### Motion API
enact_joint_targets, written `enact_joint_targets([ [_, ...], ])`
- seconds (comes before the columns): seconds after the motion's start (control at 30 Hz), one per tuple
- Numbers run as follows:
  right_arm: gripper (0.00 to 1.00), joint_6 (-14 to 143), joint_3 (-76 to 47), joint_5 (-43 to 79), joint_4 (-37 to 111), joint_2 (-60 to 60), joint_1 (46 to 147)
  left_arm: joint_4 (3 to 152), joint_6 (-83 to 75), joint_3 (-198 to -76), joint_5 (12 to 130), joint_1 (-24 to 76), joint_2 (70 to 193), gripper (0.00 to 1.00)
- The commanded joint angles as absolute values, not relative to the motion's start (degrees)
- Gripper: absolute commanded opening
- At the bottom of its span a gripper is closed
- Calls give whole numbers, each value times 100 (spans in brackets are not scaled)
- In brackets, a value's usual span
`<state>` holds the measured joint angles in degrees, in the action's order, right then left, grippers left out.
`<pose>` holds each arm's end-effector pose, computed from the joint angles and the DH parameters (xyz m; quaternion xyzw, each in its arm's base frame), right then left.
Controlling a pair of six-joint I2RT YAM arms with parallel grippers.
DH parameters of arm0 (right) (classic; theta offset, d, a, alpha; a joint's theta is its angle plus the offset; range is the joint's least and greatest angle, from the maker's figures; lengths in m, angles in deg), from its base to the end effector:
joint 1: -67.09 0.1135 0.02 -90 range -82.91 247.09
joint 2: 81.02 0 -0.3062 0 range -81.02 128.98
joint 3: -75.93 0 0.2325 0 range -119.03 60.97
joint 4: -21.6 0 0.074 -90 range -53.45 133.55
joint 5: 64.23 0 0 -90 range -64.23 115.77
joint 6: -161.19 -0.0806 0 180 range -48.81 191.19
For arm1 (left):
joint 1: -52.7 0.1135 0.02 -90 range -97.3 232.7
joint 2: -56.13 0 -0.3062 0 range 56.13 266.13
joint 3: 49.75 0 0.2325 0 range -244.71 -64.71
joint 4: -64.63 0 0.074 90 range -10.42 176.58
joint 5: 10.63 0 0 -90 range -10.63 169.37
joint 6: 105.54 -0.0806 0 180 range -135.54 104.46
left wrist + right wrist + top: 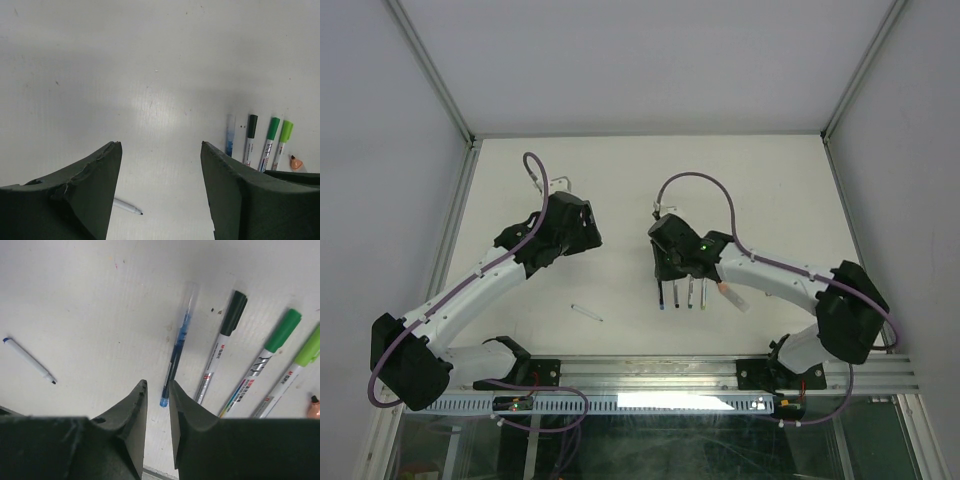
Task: Insert the pens into the pen caps
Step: Place the pen at the center of the board.
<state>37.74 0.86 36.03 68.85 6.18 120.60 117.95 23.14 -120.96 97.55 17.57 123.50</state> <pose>0.1962 0.2410 0.2385 -0.1441 0.9501 0.1184 0.2502 0.2042 -0.1129 0.2972 -0.0834 0.9242 -0.0868 0.3624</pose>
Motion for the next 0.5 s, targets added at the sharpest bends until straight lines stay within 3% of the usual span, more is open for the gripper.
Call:
enact_joint_targets([
  [0.0, 26, 4257, 423, 3653, 6404, -74, 11773, 11900, 2678, -12021, 9974, 1818, 12205, 66],
  [0.47, 30, 4218, 681, 3597, 7135, -651, 10510, 12040, 2751, -12204, 9993, 1944, 12737, 68],
])
